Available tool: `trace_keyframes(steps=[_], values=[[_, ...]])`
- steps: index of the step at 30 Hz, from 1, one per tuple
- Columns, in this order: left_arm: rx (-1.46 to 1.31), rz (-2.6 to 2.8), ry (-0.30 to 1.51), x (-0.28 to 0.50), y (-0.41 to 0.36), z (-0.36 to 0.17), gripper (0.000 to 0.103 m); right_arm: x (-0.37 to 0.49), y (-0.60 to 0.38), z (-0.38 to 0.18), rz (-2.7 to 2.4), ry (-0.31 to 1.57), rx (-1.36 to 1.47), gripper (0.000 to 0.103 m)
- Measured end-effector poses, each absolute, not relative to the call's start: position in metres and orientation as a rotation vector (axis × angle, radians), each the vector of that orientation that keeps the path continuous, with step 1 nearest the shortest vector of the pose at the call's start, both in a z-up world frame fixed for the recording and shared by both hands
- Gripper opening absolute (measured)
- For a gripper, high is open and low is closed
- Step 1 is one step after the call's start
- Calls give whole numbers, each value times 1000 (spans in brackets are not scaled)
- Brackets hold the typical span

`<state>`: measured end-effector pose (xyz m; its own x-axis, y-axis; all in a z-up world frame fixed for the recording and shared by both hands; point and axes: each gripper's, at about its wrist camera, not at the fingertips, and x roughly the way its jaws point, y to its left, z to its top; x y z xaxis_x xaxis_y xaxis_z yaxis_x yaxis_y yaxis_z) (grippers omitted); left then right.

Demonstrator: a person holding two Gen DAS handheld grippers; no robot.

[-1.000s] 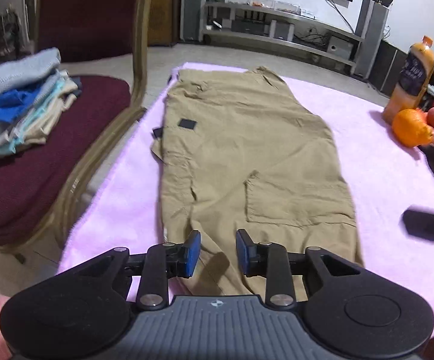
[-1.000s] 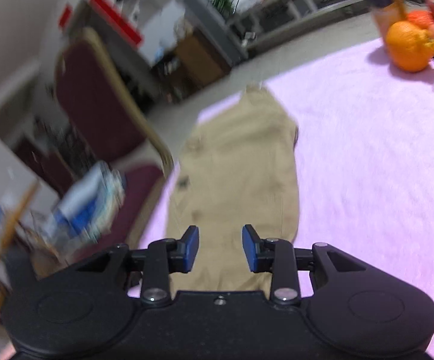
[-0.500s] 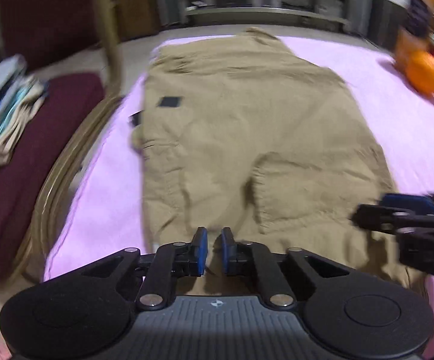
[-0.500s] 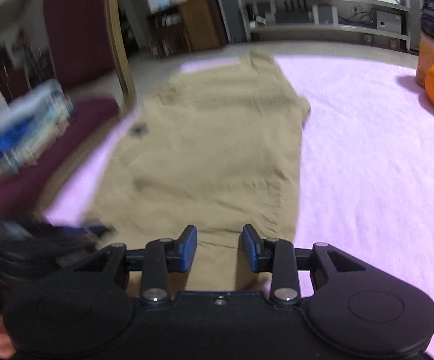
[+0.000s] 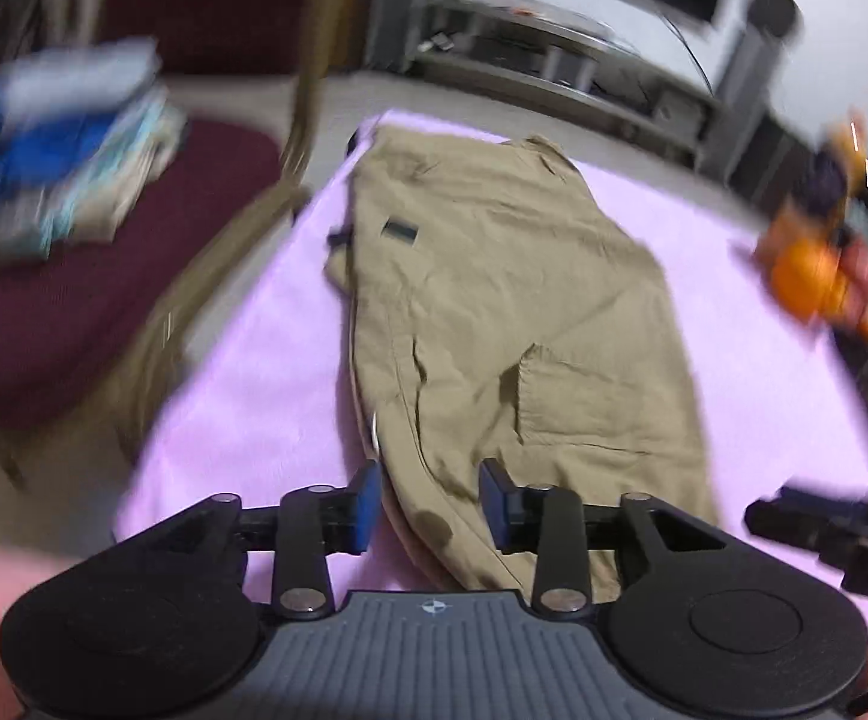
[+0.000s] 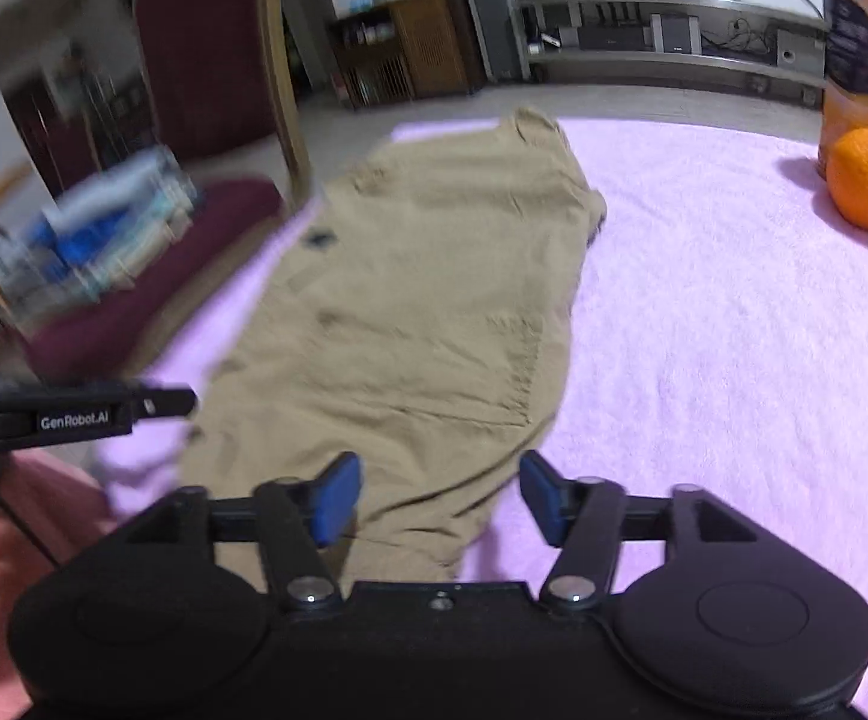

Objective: Fold clothes
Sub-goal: 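Grasp the trouser cuffs with the left gripper while the right gripper grasps them too, then lift the cuffs with both grippers and fold them onto the elastic waistband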

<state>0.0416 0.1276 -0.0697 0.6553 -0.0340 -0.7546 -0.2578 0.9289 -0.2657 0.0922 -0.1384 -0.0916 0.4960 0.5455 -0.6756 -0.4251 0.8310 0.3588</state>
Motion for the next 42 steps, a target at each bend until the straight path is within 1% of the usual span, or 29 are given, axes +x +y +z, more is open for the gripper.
trace_keyframes(steps=[3,5,8,11,14,17,19,22,24,26,27,28,29,30,31,33,38,42], values=[[-558,109,925,35,141,-85,38,96,-159,-96,626,930,346,66],[-617,97,956,37,143,-93,39,103,-167,-107,627,999,482,66],[-650,83,973,42,140,-101,43,112,-176,-125,620,1090,641,66],[-694,69,1003,47,139,-111,43,115,-176,-140,605,1150,718,66],[-715,67,1023,53,138,-119,44,116,-171,-152,566,1187,730,66],[-716,73,1023,58,137,-121,44,118,-171,-161,527,1214,744,63],[-723,71,1020,60,138,-123,44,121,-173,-167,531,1231,786,59],[-727,60,1016,63,138,-125,47,124,-172,-175,550,1253,838,56],[-719,30,1023,67,135,-128,47,126,-169,-177,569,1253,838,56],[-698,1,1024,70,131,-128,44,126,-166,-176,587,1245,821,55],[-677,-6,1025,71,128,-128,37,126,-163,-176,582,1240,794,47],[-660,-10,1024,71,125,-126,27,125,-161,-175,573,1236,763,30],[-644,-14,1021,71,123,-125,24,124,-159,-174,559,1231,731,27],[-634,-18,1012,70,122,-121,20,123,-158,-171,559,1219,721,25],[-632,-23,997,68,122,-115,18,121,-157,-167,563,1206,716,22],[-634,-34,967,64,122,-103,17,117,-158,-150,583,1162,720,21],[-747,-102,896,46,126,-70,17,96,-172,-101,584,1071,722,21],[-750,-126,930,27,112,-60,17,72,-187,-85,543,1071,737,21]])
